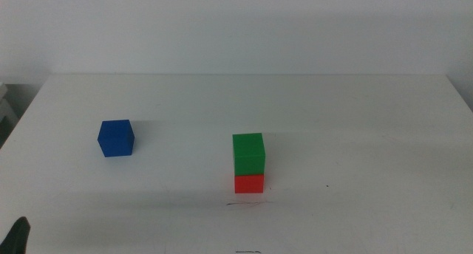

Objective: Stack red cubes first, then green, then blue cubes in a specific spot.

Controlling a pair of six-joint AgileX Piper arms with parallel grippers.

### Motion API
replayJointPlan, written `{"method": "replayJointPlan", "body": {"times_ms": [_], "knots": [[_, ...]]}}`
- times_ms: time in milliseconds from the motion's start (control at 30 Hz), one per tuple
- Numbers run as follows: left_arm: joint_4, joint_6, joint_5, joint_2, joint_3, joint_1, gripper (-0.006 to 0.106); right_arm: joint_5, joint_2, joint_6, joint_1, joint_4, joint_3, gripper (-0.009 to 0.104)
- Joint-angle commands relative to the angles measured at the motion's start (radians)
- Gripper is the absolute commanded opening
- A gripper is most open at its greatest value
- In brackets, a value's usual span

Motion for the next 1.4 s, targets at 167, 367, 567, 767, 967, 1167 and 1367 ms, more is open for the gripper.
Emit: {"method": "replayJointPlan", "body": {"times_ms": [167,367,567,767,967,1167,1367], "knots": [[-0.086,-0.05,0.233,0.151,-0.199,0.001,0.093,-0.07,0.007,-0.014,-0.004,-0.012,-0.022,0.077],[-0.086,-0.039,0.543,0.562,-0.632,0.0,0.093,-0.067,0.007,-0.014,-0.004,-0.012,-0.022,0.077],[-0.099,-0.038,0.785,0.888,-0.96,0.0,0.093,-0.067,0.007,-0.014,-0.004,-0.012,-0.022,0.077],[-0.147,0.041,0.866,1.119,-1.141,0.0,0.093,-0.067,0.007,-0.014,-0.004,-0.012,-0.022,0.077],[-0.21,0.112,0.887,1.301,-1.249,0.0,0.093,-0.067,0.007,-0.014,-0.004,-0.012,-0.022,0.077],[-0.235,0.078,0.886,1.501,-1.376,0.0,0.093,-0.067,0.007,-0.014,-0.004,-0.012,-0.022,0.077],[-0.216,0.057,0.925,1.735,-1.584,-0.053,0.093,-0.067,0.007,-0.014,-0.004,-0.012,-0.022,0.077]]}}
